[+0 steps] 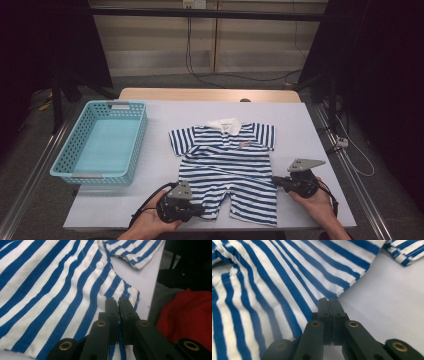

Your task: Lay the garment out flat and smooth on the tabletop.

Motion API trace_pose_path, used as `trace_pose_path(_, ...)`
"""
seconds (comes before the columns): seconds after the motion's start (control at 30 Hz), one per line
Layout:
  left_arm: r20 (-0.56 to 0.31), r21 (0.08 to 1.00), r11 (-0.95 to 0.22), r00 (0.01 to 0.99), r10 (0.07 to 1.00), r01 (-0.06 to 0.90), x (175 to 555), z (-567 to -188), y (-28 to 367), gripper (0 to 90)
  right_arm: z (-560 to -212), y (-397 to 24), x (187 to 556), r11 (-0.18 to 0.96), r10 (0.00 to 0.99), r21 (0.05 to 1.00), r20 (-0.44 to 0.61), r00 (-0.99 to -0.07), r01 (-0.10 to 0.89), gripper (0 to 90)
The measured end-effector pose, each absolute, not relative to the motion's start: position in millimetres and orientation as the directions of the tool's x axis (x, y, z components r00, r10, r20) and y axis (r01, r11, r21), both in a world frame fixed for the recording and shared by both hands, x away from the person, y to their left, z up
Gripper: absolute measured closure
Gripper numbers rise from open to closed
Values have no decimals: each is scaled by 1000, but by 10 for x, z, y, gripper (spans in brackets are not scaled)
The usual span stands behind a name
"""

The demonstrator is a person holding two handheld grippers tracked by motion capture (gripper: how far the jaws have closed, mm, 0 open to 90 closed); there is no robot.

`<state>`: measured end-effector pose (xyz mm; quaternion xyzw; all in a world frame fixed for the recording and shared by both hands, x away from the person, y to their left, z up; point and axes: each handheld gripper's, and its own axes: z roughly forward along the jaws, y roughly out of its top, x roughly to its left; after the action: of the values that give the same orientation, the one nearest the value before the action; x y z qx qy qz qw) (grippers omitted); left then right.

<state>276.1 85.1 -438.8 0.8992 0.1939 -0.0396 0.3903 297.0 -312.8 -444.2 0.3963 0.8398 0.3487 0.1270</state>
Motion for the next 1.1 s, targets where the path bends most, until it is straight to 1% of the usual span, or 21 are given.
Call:
trace_pose_path(0.03,-220,690,-625,928,300,366,2760,-4385,863,863,-4447,-3128,2955,442,753,684,68,-655,580,900)
trace_pose_path(0.13,-227,703,-601,921,317,380,2737,-4370,899,857,-4448,-3111,2927,445,746,680,79,-661,583,898)
trace_pose_path(0.17,-217,706,-600,922,322,376,2746,-4365,912,831,-4449,-3101,2924,448,743,685,72,-665,574,885)
trace_pose_path(0.2,-213,703,-602,920,330,378,2763,-4358,930,774,-4452,-3090,2923,448,744,686,69,-665,573,871)
trace_pose_path(0.23,-223,706,-595,918,327,383,2781,-4346,941,760,-4454,-3085,2927,451,746,684,64,-663,573,852)
trace_pose_path(0.27,-221,720,-578,916,336,385,2798,-4347,945,728,-4457,-3084,2934,445,750,685,67,-658,577,803)
trace_pose_path(0.3,-209,728,-569,914,349,383,2818,-4332,957,675,-4458,-3091,2946,443,754,688,61,-654,575,769)
trace_pose_path(0.37,-190,744,-541,900,392,393,2872,-4295,998,512,-4453,-3108,2962,428,756,701,67,-651,571,708)
trace_pose_path(0.4,-198,757,-515,893,404,402,2900,-4280,1019,454,-4444,-3115,2963,413,761,706,80,-644,575,665)
trace_pose_path(0.43,-190,760,-514,893,408,397,2940,-4256,1054,431,-4439,-3127,2975,404,759,716,86,-646,570,648)
trace_pose_path(0.47,-196,760,-499,879,434,416,2974,-4237,1078,400,-4427,-3135,2981,392,757,723,98,-646,569,633)
trace_pose_path(0.53,-190,767,-473,857,479,434,3071,-4214,1122,276,-4409,-3144,3003,365,764,739,110,-636,566,572)
trace_pose_path(0.6,-185,785,-434,835,518,443,3177,-4204,1145,245,-4391,-3149,3034,341,773,753,116,-624,563,519)
trace_pose_path(0.67,-204,784,-406,813,546,470,3255,-4196,1138,170,-4369,-3155,3070,328,779,765,112,-617,553,469)
trace_pose_path(0.7,-193,786,-407,809,555,466,3302,-4191,1141,143,-4355,-3152,3084,314,788,769,115,-604,556,444)
trace_pose_path(0.73,-209,784,-389,796,568,483,3334,-4189,1136,127,-4345,-3159,3107,312,791,777,106,-602,547,427)
trace_pose_path(0.8,-194,790,-385,790,582,477,3421,-4190,1128,105,-4318,-3171,3152,290,801,784,114,-587,548,401)
trace_pose_path(0.83,-202,787,-375,779,594,490,3456,-4191,1113,106,-4310,-3179,3180,276,808,788,120,-577,550,389)
trace_pose_path(0.9,-183,787,-380,772,609,486,3524,-4173,1094,134,-4299,-3202,3241,257,820,796,121,-560,548,374)
trace_pose_path(1.0,-193,796,-351,757,625,493,3610,-4155,1081,91,-4280,-3212,3306,245,832,807,109,-544,536,340)
trace_pose_path(1.1,-174,807,-344,751,637,479,3697,-4141,1066,87,-4266,-3218,3354,258,841,812,78,-535,523,309)
